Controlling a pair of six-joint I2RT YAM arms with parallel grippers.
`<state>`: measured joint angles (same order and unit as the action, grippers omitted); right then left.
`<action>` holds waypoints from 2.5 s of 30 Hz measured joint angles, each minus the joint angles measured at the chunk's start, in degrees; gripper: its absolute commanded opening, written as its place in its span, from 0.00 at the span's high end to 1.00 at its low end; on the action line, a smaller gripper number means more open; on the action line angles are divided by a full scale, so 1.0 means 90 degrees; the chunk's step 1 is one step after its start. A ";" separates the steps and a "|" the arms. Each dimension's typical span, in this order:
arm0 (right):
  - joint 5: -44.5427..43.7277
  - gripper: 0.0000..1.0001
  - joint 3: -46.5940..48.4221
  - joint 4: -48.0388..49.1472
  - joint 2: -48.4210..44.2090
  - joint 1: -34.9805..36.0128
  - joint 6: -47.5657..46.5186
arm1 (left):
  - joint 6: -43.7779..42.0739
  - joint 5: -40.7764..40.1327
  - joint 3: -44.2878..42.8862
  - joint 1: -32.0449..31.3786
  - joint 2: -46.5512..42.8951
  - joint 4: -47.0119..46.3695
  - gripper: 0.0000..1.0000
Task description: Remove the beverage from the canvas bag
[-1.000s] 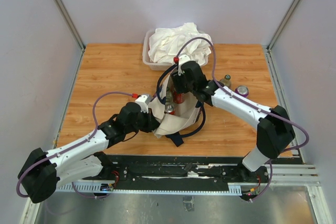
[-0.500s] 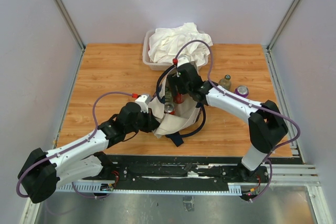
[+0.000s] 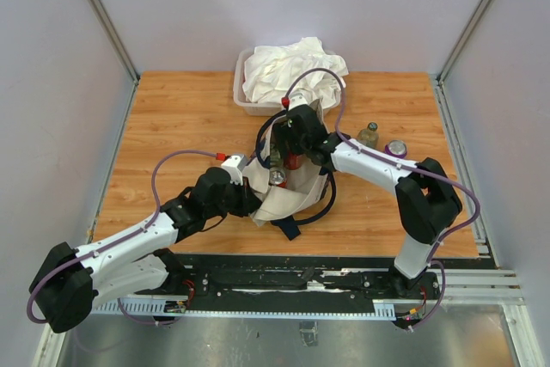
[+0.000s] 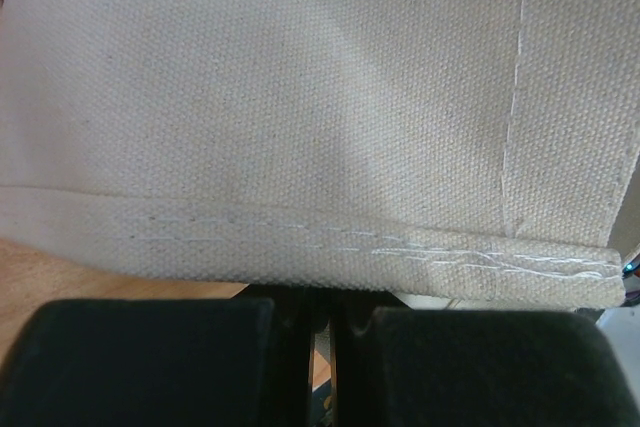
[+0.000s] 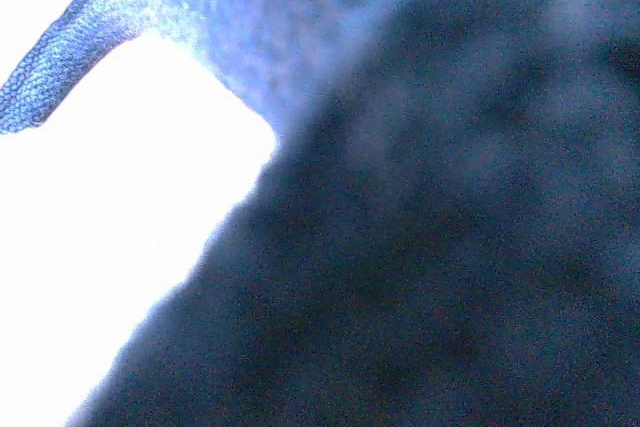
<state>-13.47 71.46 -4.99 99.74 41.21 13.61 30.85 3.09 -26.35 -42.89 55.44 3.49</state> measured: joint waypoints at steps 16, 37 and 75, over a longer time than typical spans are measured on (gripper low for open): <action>0.0015 0.21 0.0049 0.0019 0.0243 -0.0005 0.0141 | -0.0007 -0.0039 0.0000 0.0000 0.0049 -0.0066 0.93; 0.0017 0.99 0.0216 -0.0131 0.0432 -0.0005 0.0070 | -0.0109 -0.0068 -0.0036 0.0000 0.0209 -0.0158 0.93; -0.2147 0.99 0.0947 -0.1413 -0.4265 -0.0097 -0.1734 | -0.0119 -0.0024 -0.0036 0.0000 0.0248 -0.0134 0.93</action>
<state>-32.80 79.99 -17.72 61.36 40.34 -2.00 29.78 2.87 -26.68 -42.89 57.67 2.28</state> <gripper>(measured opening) 0.647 0.074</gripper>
